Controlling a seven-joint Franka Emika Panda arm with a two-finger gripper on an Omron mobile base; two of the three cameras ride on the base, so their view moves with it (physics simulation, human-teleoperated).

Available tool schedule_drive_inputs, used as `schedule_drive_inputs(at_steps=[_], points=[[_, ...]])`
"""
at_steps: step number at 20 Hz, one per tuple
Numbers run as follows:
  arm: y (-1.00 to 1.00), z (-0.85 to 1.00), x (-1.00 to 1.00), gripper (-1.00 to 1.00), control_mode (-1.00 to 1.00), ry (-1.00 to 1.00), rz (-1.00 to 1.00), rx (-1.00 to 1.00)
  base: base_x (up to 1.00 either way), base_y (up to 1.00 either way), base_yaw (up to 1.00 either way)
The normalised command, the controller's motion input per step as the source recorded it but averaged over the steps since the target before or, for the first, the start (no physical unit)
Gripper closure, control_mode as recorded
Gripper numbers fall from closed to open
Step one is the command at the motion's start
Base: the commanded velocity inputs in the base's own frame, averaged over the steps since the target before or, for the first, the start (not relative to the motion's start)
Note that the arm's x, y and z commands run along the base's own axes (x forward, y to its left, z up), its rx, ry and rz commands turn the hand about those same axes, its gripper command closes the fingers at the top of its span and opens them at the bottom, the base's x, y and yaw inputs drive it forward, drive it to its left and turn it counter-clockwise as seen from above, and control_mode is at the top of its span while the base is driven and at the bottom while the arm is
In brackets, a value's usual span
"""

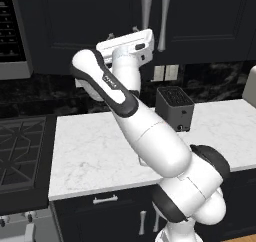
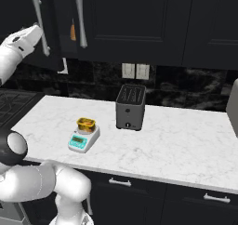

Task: Pick the canned food and place it on the digital scale for weighing, and close the cabinet.

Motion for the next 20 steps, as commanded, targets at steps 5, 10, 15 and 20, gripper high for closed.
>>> schedule_drive_inputs(at_steps=[5,10,15,20], points=[[0.00,-0.13,1.00,-1.00,-1.00,-0.02,-0.34,-0.51,0.00,0.00,0.00],[0.00,-0.06,0.54,-1.00,-1.00,-0.19,-0.28,-0.41,0.00,0.00,0.00],[-0.13,-0.12,0.46,-1.00,-1.00,-0.07,-0.23,-0.26,0.00,0.00,0.00],[-0.35,-0.35,0.92,-1.00,-1.00,0.02,-0.05,-0.05,0.00,0.00,0.00]])
